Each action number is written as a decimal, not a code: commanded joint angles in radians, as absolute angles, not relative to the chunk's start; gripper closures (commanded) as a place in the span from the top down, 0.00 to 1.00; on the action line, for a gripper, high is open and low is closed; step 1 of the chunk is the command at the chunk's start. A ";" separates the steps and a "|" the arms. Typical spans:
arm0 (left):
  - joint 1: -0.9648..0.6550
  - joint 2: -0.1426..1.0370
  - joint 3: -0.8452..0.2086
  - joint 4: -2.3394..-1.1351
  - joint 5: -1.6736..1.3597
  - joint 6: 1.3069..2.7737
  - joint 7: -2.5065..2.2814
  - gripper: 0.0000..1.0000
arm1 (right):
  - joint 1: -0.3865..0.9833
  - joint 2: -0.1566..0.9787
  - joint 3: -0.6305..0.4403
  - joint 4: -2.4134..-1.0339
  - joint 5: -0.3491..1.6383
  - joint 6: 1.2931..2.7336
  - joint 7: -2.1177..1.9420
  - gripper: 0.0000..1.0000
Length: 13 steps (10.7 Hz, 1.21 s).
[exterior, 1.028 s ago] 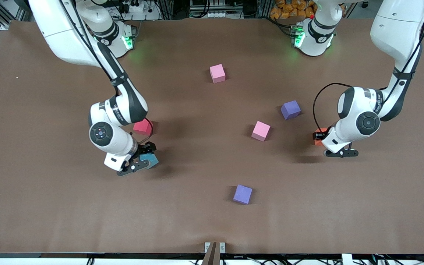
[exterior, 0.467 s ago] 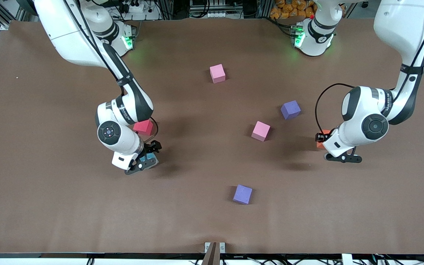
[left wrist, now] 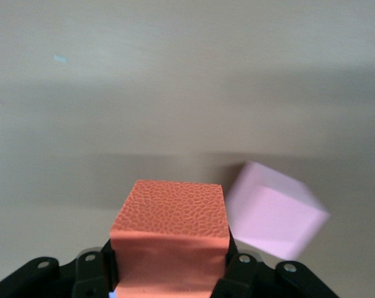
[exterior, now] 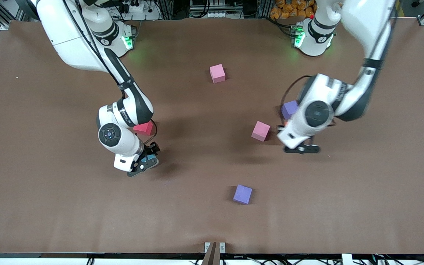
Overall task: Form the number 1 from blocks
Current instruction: 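Carry the orange cube to the table center and release it with the left gripper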
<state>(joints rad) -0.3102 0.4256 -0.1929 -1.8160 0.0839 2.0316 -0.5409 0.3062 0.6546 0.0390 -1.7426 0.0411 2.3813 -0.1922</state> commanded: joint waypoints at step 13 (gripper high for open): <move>-0.853 0.791 -0.172 -1.424 0.009 2.244 -1.008 0.00 | 0.259 0.437 0.032 -1.718 0.129 2.102 -0.060 0.00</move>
<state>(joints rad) -0.8191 0.7524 -0.1897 -1.4814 0.0193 2.2379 -1.0658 0.2782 0.4886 0.0278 -1.6966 0.1136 2.1402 -0.0911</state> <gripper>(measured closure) 0.396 0.441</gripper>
